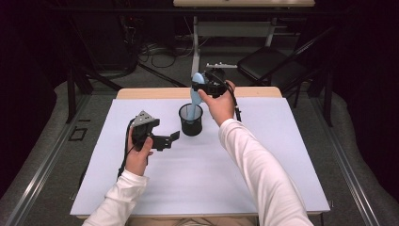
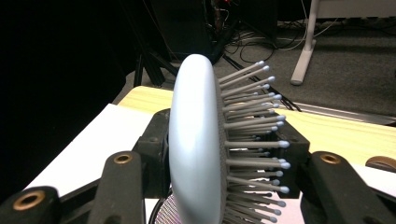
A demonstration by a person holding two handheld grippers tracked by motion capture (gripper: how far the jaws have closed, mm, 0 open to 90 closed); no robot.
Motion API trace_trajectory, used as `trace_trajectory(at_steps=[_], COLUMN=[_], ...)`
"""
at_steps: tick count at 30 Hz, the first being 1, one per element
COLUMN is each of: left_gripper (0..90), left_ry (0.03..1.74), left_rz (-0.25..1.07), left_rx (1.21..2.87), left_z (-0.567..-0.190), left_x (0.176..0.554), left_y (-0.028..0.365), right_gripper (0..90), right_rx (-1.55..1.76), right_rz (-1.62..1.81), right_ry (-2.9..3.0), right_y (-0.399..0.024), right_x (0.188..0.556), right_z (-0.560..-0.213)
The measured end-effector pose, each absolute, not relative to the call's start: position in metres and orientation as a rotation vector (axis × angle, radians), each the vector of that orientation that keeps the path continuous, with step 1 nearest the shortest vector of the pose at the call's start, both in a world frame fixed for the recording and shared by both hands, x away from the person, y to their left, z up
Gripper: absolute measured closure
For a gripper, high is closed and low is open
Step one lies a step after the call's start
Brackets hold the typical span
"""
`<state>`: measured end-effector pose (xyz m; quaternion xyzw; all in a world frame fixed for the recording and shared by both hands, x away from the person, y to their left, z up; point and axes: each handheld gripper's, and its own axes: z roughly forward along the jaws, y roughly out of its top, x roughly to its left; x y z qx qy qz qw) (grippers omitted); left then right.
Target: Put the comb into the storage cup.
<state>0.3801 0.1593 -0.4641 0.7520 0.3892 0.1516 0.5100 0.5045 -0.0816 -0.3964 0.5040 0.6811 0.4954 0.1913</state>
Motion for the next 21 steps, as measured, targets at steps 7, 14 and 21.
trace_trajectory(at_steps=[7,14,21], left_gripper=[1.5,1.5,1.5], left_ry=[0.941,0.942,0.942], left_rz=[0.365,0.366,0.366], left_rx=[1.813,1.813,1.812], left_z=[-0.465,-0.465,-0.465], left_x=[0.380,0.380,0.380], left_y=[0.159,0.159,0.160], right_gripper=[49.4,49.4,49.4], right_rx=[1.399,1.377,1.362], right_rz=[1.393,1.374,1.360], right_ry=[1.921,1.928,1.940], right_y=[-0.079,-0.076,-0.072], right_x=[0.504,0.504,0.504], right_z=[-0.400,-0.403,-0.408])
